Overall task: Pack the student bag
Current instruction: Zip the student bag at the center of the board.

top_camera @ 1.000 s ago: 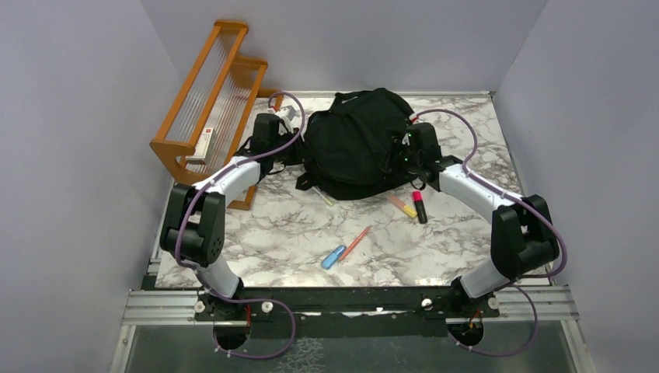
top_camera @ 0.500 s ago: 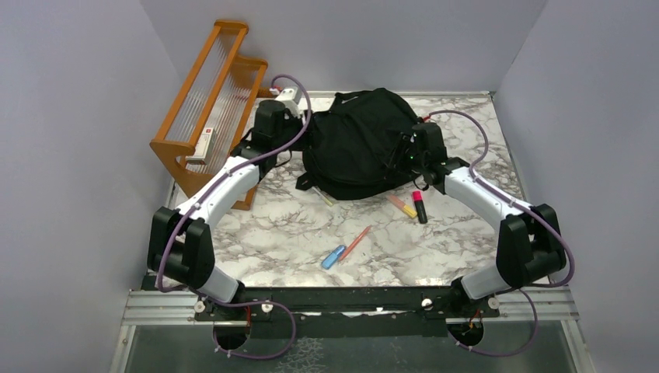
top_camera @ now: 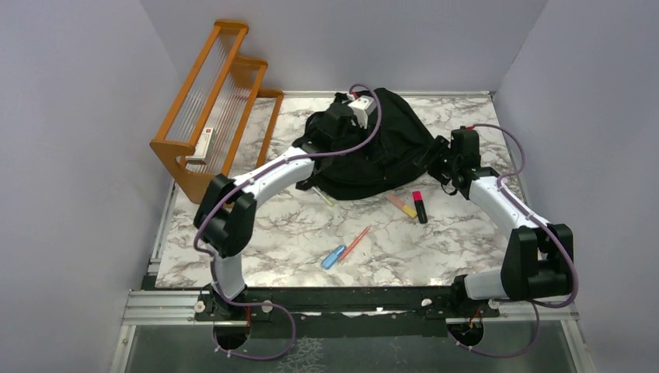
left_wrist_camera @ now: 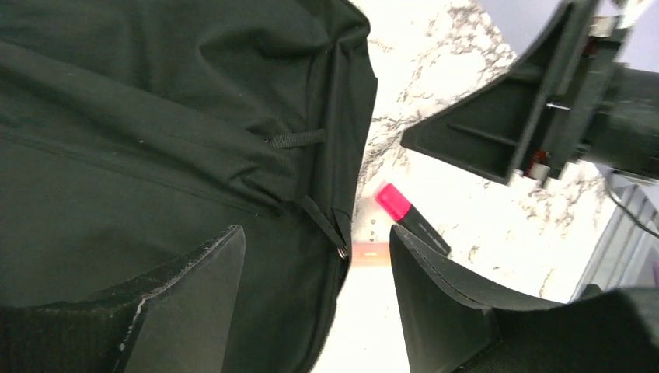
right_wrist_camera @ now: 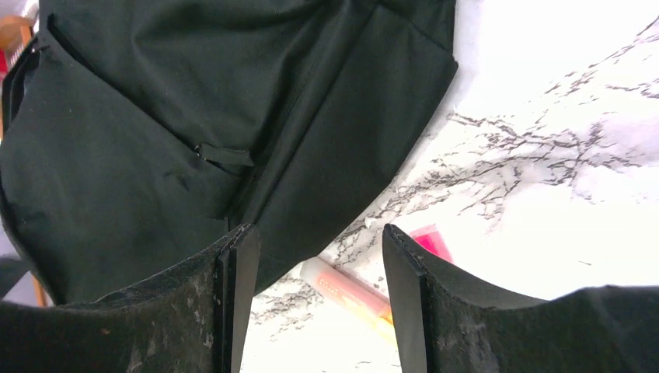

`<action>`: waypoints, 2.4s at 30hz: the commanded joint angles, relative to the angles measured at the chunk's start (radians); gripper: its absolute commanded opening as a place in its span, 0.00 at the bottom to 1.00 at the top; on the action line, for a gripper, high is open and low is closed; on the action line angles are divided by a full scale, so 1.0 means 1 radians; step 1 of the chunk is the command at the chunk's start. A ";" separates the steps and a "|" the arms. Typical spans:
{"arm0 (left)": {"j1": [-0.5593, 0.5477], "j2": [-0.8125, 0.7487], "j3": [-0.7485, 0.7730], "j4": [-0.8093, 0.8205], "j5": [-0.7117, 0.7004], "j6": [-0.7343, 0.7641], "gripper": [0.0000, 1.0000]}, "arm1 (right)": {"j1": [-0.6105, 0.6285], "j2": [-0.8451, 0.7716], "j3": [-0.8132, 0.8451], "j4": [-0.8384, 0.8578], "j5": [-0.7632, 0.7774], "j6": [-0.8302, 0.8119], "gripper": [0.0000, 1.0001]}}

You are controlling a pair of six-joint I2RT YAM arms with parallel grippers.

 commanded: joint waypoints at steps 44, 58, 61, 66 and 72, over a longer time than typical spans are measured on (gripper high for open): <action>-0.070 0.371 0.249 -0.099 0.121 -0.002 0.24 | -0.030 0.208 -0.069 0.199 -0.319 0.066 0.46; -0.064 0.327 0.180 0.046 0.174 -0.053 0.23 | -0.030 0.207 -0.074 0.203 -0.330 0.056 0.45; -0.060 0.332 0.175 0.066 0.183 -0.070 0.36 | -0.031 0.210 -0.076 0.206 -0.336 0.054 0.45; -0.055 0.331 0.173 0.075 0.188 -0.080 0.43 | -0.029 0.211 -0.079 0.206 -0.339 0.049 0.45; -0.046 0.331 0.168 0.092 0.190 -0.096 0.32 | -0.030 0.209 -0.079 0.205 -0.339 0.045 0.44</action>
